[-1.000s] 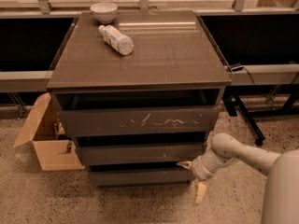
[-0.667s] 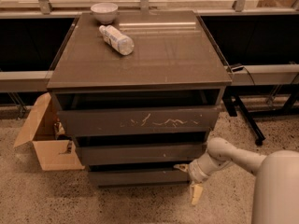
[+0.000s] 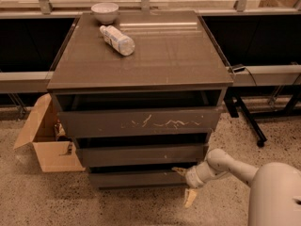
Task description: Open bottom drawer
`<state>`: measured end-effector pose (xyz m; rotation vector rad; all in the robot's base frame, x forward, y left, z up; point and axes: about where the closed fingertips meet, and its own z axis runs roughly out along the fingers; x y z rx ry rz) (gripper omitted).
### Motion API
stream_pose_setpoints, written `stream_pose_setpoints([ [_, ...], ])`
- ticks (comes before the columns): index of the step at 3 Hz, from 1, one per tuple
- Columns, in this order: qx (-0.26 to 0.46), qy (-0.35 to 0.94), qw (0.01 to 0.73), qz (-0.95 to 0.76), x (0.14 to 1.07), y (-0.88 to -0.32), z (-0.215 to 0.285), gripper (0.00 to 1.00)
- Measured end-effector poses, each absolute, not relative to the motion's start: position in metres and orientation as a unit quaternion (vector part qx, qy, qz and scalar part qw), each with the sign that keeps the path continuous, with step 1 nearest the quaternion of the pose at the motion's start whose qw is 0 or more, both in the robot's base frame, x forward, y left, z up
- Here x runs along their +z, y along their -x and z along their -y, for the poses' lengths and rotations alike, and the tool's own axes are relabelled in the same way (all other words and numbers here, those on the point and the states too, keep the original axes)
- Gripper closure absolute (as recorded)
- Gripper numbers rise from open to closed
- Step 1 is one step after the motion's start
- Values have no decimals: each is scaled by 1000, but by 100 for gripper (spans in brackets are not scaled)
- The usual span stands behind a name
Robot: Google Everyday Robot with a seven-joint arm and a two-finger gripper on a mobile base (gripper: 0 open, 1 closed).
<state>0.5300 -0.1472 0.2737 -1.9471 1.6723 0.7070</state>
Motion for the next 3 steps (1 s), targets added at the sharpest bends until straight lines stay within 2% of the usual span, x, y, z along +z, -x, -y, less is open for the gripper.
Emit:
stream_pose_setpoints([
  [2, 258, 705, 243, -614, 257, -536, 141, 0],
  [3, 243, 700, 275, -612, 231, -557, 129, 0],
])
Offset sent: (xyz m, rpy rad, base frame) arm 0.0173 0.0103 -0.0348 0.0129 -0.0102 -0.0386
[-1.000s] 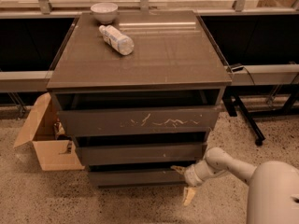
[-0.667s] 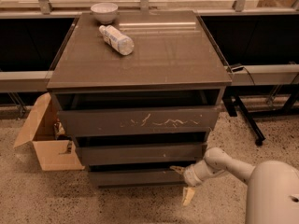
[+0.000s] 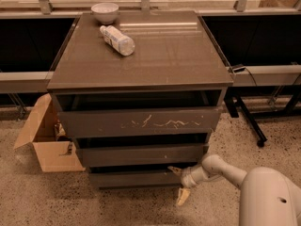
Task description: Open bottom drawer
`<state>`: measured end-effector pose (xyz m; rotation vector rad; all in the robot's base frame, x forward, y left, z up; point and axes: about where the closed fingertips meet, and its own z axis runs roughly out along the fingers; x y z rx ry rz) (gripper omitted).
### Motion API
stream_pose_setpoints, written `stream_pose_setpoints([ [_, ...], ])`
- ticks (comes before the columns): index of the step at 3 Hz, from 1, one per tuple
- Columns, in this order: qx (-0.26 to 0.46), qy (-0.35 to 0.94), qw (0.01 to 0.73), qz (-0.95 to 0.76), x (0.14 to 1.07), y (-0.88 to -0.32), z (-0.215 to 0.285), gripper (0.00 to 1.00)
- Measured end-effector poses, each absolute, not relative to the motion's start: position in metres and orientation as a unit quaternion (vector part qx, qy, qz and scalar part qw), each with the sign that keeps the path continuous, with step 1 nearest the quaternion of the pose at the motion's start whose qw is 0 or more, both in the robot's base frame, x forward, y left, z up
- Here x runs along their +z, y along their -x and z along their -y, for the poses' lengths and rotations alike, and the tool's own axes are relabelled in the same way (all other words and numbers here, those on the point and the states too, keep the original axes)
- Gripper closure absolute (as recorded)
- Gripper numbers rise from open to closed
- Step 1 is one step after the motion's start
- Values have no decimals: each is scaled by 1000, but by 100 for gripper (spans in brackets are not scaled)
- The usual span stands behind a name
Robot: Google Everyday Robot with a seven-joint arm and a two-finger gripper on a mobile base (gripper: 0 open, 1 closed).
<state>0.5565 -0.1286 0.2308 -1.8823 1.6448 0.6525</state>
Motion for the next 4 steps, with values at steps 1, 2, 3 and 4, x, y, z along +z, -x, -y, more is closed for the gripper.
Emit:
stream_pose_setpoints([
  [1, 228, 701, 297, -607, 222, -570, 121, 0],
  [2, 224, 702, 301, -606, 207, -584, 111, 0],
  [3, 230, 699, 297, -609, 193, -590, 107, 0],
  [4, 246, 691, 295, -612, 180, -592, 102, 27],
])
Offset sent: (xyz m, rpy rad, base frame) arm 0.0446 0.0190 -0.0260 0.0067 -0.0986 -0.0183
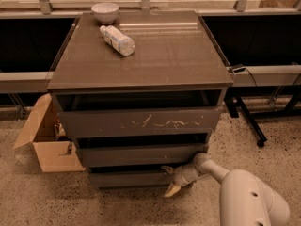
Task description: Open bottom drawer
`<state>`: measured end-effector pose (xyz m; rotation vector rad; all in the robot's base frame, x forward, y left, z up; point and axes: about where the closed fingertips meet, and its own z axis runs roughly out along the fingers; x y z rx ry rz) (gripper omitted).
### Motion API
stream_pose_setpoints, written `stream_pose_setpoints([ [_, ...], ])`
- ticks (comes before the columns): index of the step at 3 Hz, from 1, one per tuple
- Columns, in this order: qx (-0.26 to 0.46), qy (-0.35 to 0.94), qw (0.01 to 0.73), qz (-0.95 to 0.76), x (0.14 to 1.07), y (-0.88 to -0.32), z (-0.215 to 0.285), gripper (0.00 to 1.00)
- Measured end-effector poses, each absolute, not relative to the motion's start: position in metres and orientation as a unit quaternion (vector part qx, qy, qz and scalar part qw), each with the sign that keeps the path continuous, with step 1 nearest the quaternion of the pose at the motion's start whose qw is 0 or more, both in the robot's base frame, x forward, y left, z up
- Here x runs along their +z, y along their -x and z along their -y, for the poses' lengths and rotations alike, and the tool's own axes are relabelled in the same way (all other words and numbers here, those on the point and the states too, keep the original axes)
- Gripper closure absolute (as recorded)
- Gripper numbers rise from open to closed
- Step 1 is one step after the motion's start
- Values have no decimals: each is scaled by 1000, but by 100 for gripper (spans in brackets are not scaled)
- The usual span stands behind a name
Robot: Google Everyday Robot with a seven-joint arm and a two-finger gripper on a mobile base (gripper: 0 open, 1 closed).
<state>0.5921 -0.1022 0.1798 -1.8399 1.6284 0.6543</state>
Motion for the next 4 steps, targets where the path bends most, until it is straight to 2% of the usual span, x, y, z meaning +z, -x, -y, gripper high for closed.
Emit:
stream_pose_setpoints([
  [1, 254, 693, 290, -609, 182, -581, 96, 50],
  [2, 265, 693, 292, -603, 191, -568, 91, 81],
  [3, 274, 691, 298, -599, 195, -560, 88, 100],
  [4, 274, 691, 297, -599, 195, -560, 88, 0],
])
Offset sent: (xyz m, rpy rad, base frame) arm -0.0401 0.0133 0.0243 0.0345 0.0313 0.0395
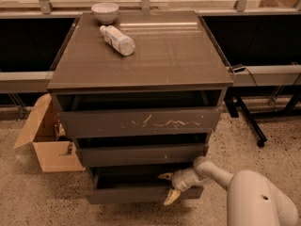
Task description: Open bottom drawer
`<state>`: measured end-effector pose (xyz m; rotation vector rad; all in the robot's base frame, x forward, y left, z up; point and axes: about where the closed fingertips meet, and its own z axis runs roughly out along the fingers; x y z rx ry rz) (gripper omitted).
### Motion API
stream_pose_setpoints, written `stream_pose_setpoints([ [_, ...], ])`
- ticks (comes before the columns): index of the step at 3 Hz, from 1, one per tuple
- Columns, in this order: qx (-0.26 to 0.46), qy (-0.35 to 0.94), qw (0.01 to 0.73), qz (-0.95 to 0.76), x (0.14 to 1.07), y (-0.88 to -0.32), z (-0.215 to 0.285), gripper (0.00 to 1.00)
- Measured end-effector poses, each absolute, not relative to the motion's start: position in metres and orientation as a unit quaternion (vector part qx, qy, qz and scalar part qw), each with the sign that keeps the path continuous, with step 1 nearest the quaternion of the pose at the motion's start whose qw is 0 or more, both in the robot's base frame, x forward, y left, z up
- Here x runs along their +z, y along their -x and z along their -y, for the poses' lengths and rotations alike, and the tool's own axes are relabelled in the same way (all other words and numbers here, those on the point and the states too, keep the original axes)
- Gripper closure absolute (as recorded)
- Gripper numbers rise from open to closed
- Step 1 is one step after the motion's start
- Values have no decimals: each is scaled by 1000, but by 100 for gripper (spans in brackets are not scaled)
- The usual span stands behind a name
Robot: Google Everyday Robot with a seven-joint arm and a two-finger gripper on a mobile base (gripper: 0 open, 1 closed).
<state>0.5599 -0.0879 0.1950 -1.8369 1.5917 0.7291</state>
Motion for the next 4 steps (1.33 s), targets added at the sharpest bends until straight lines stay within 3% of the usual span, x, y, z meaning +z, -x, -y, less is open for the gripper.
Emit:
stream_pose_setpoints([
  [3, 311, 702, 253, -589, 192, -496, 76, 0],
  [4, 335, 696, 245, -586, 185, -478, 77, 18],
])
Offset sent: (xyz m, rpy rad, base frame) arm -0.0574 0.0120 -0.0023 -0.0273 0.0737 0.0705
